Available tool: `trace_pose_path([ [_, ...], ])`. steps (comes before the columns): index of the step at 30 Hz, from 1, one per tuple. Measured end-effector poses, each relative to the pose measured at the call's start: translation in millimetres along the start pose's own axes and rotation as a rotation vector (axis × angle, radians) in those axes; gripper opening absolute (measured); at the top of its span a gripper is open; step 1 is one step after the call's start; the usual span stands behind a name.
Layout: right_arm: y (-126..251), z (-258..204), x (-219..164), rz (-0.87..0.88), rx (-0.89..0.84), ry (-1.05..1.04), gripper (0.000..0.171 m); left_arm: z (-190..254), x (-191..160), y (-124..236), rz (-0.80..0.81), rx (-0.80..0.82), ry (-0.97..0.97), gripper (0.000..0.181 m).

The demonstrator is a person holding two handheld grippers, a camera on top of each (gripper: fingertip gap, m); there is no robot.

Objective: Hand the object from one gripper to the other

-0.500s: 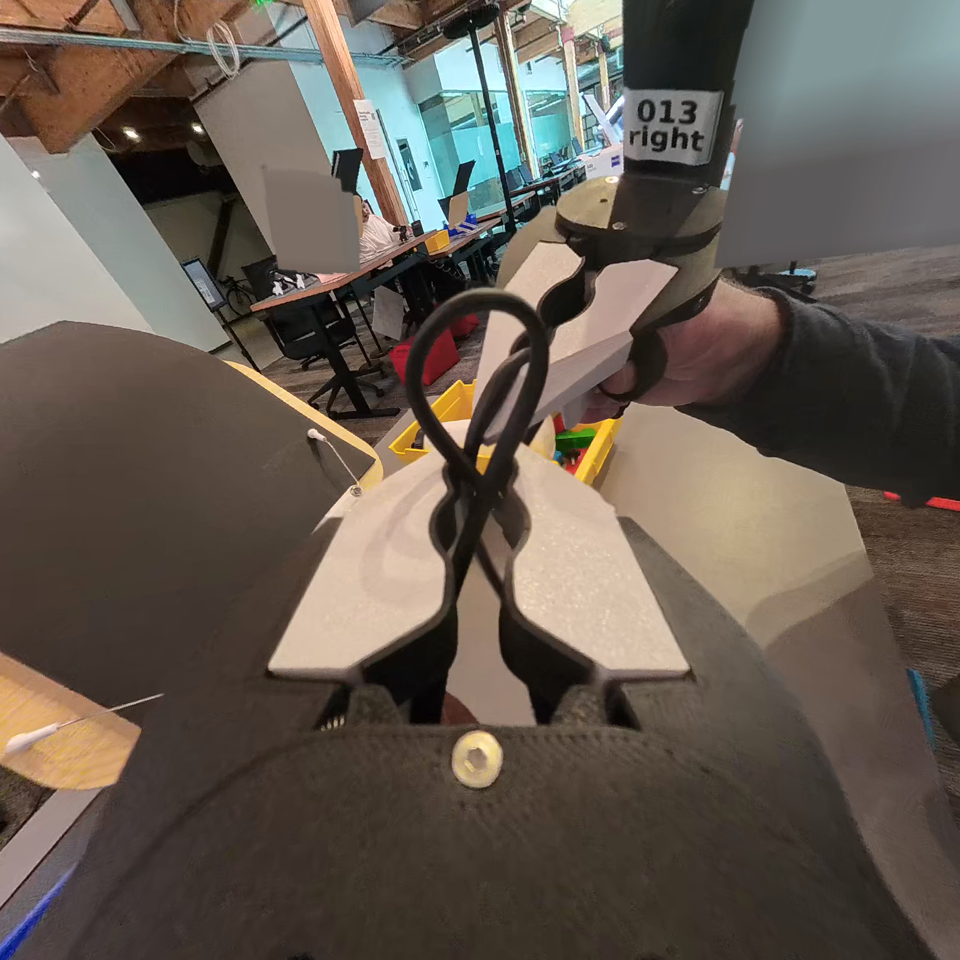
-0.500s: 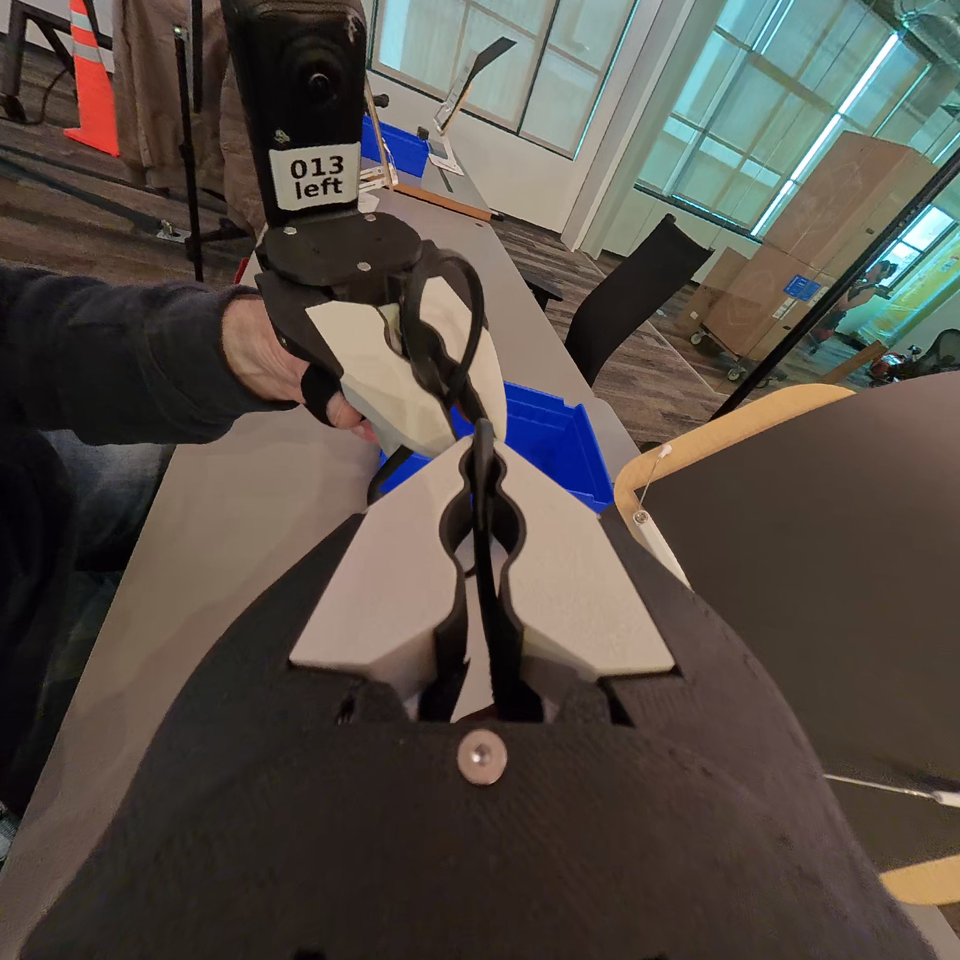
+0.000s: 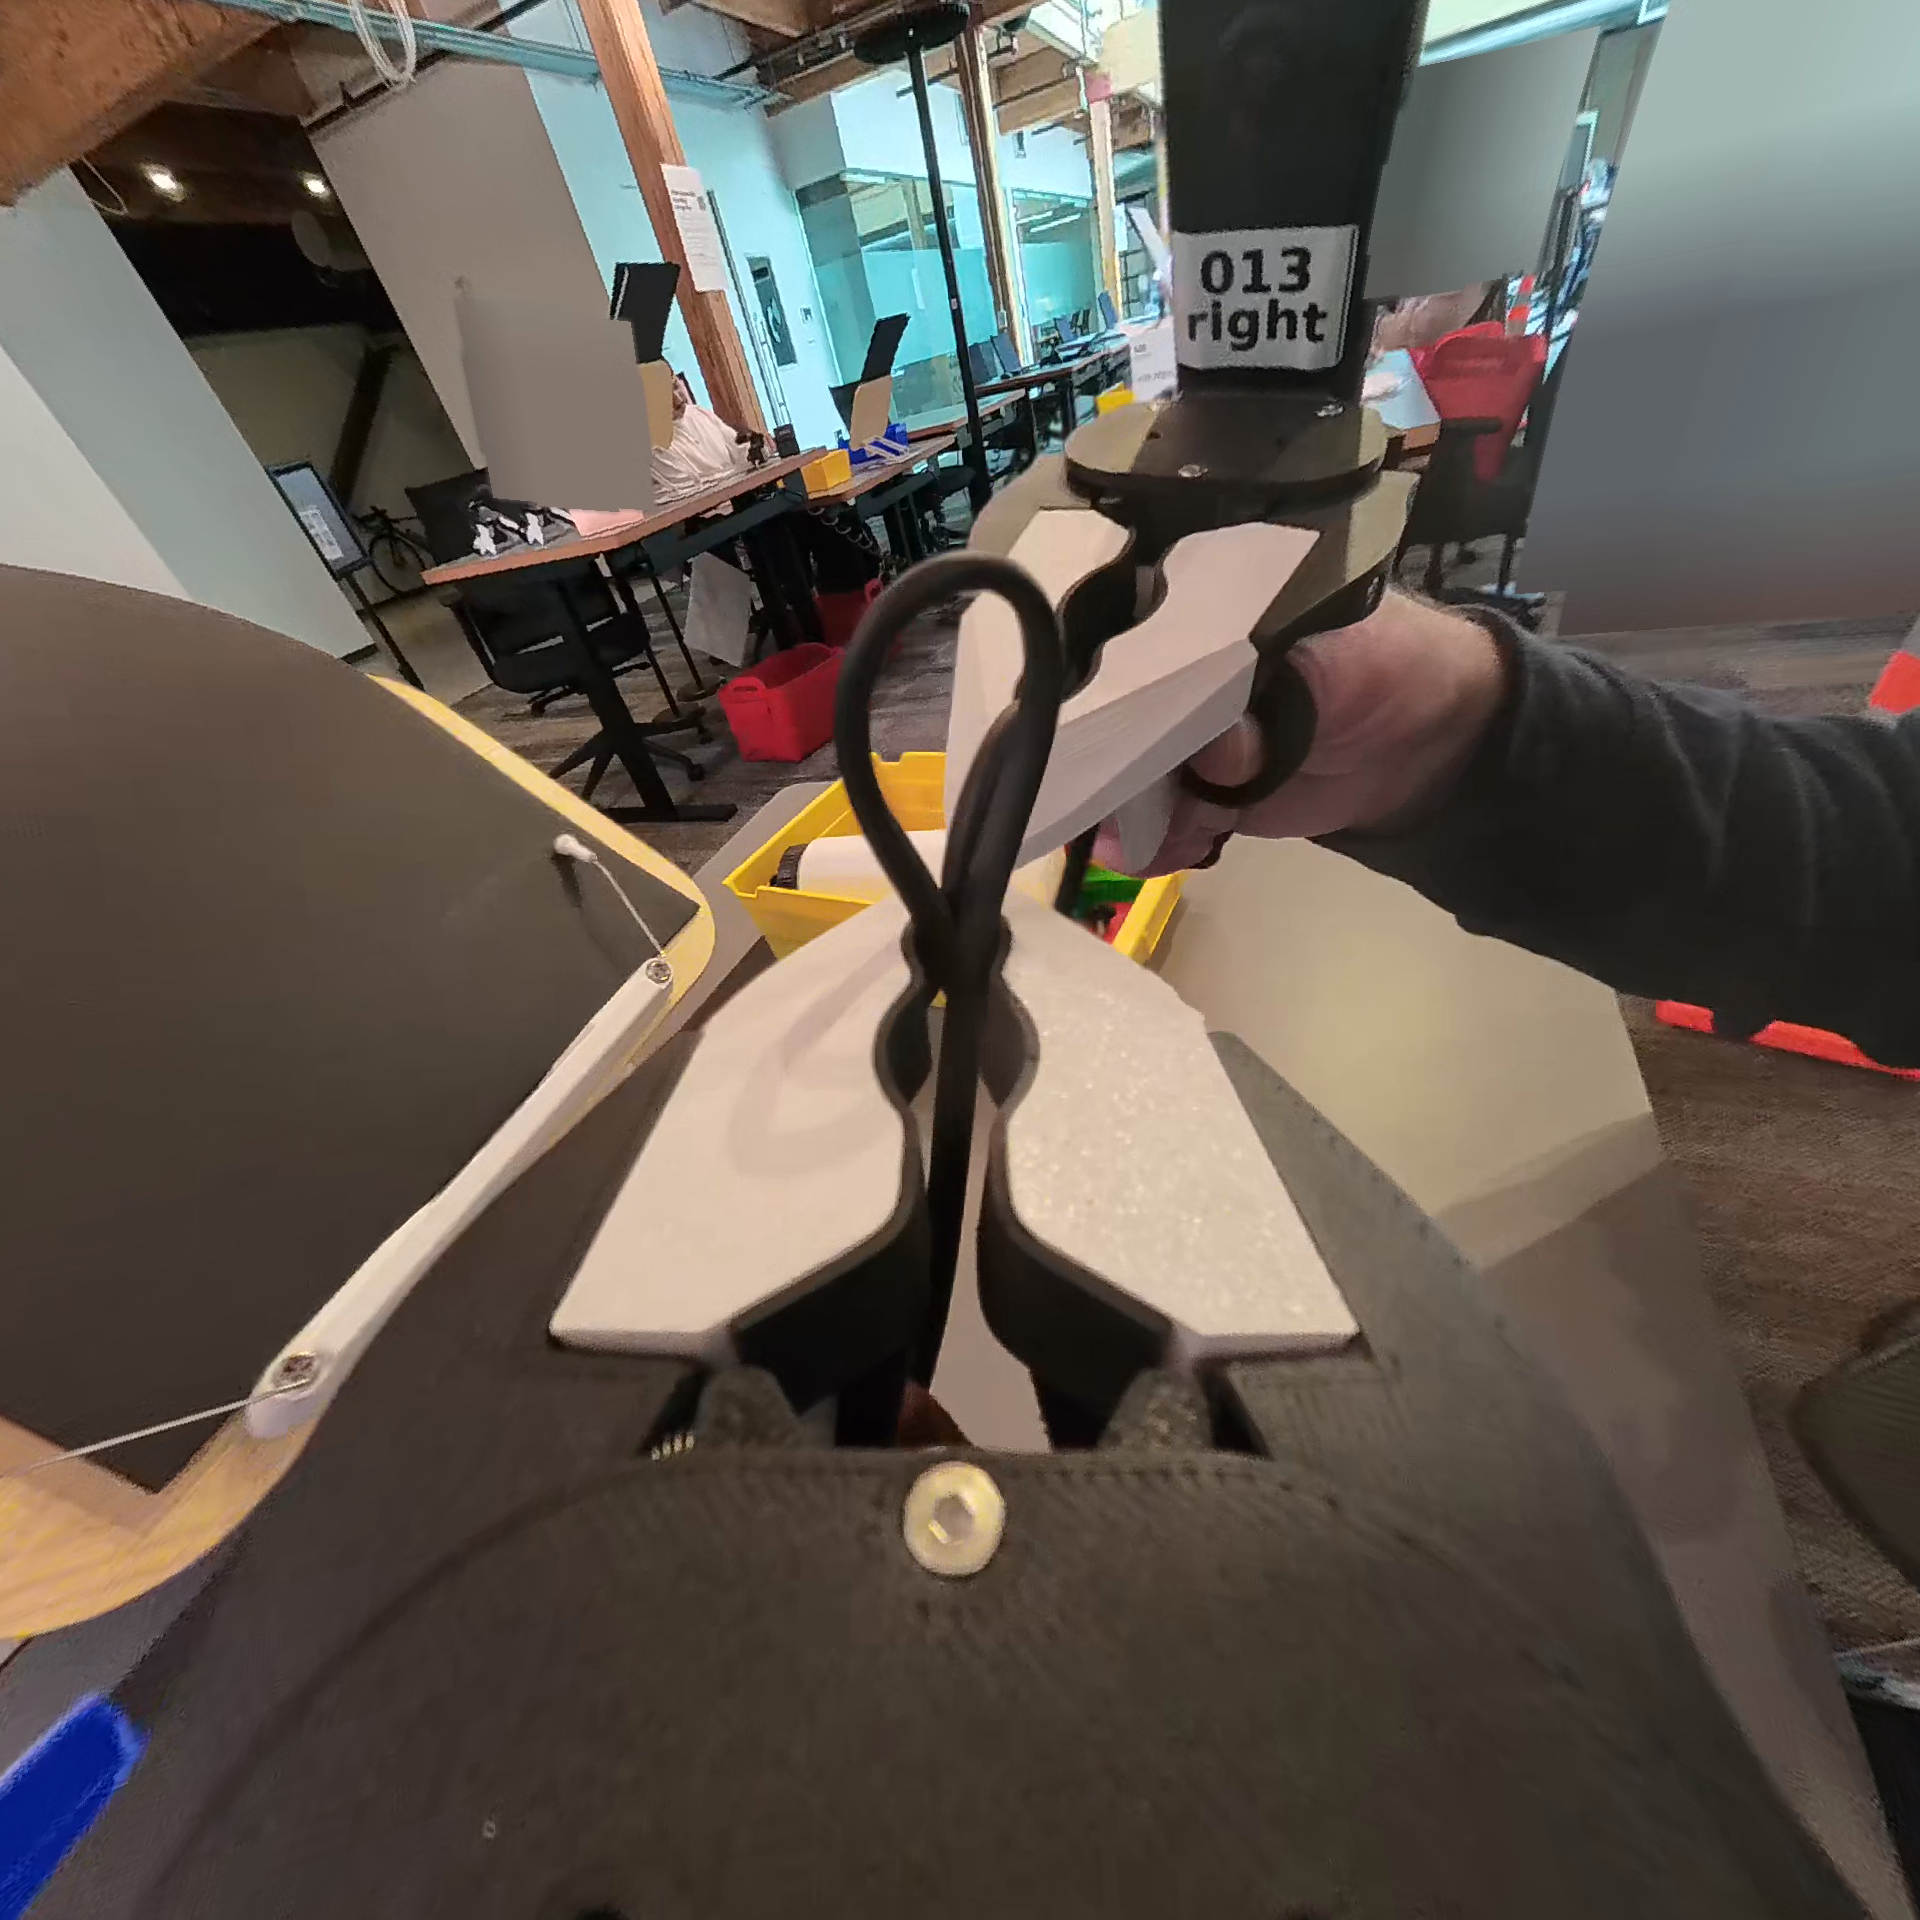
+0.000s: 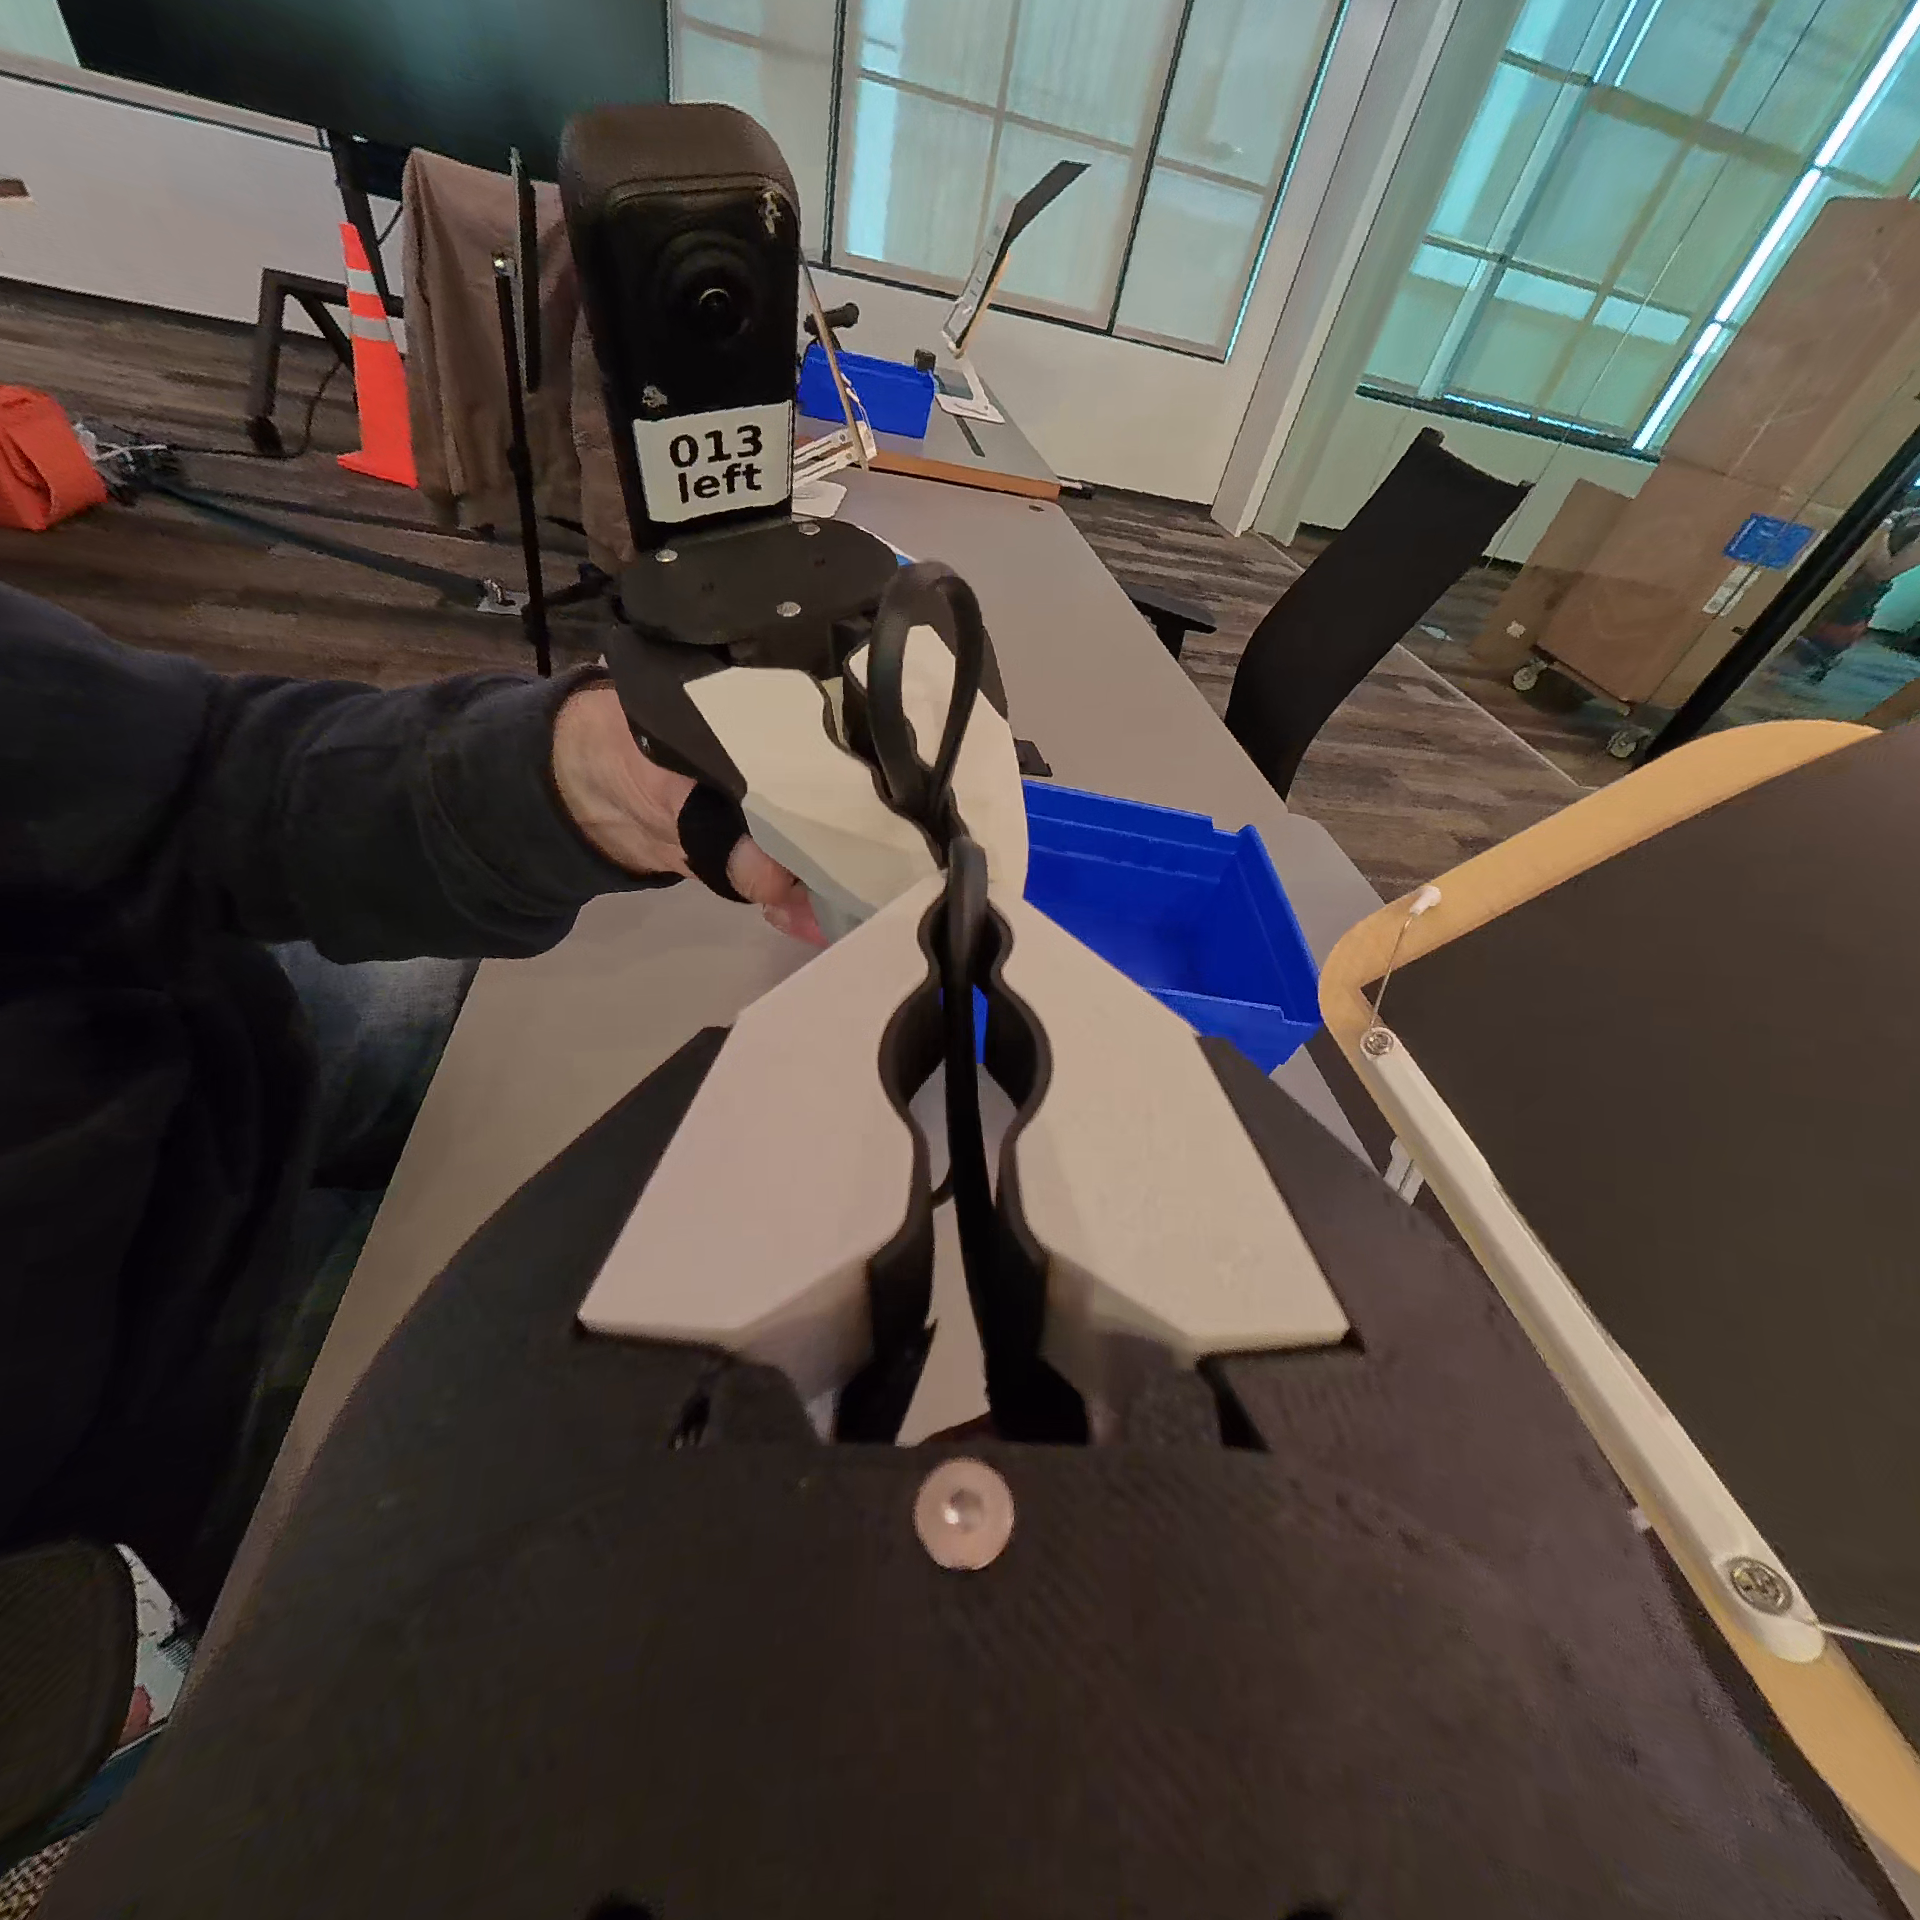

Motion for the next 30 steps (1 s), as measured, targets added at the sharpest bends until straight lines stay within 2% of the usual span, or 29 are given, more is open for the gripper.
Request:
trace_pose_path([
  [2, 3.7, 1.9, -1.5, 0.006, -0.013, 0.0, 0.0, -1.6, 1.3, 0.6, 0.019, -0.012, 0.035, 0.003],
  [4, 9.7, 7.1, -5.6, -0.006, -0.069, 0.008, 0.02, -5.5, 3.2, 2.1, 0.035, -0.006, 0.064, 0.003],
  [5, 12.9, 7.5, -7.7, -0.01, -0.081, 0.007, 0.022, -6.9, 4.4, 3.2, 0.043, -0.007, 0.073, 0.004],
  [10, 31.9, 7.8, -22.4, -0.022, -0.155, -0.01, 0.021, -12.5, 10.3, 8.8, 0.078, -0.008, 0.118, 0.004],
  [14, 33.3, -4.7, -39.0, 0.01, -0.106, -0.086, 0.02, -13.5, 15.7, 11.9, 0.095, -0.011, 0.13, 0.004],
  [17, 27.5, -8.5, -45.8, 0.018, -0.104, -0.083, 0.005, -10.7, 17.8, 10.6, 0.092, -0.02, 0.128, 0.003],
  [24, 23.3, -10.9, -30.5, 0.074, -0.085, -0.069, 0.002, -6.1, 20.0, 9.9, 0.087, -0.029, 0.121, 0.004],
  [30, 22.4, -7.4, -7.6, 0.109, -0.058, -0.064, 0.001, 4.6, 5.6, 3.2, 0.015, -0.078, 0.092, 0.005],
])
Point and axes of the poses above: each gripper's, where its closed fingertips meet, y back along the fingers, x out of its top, z = x × y across the jaws, the point moved 2 cm from there along y, back along the fingers, and after that the axes turned 7 degrees about x, right-handed, at the moved point
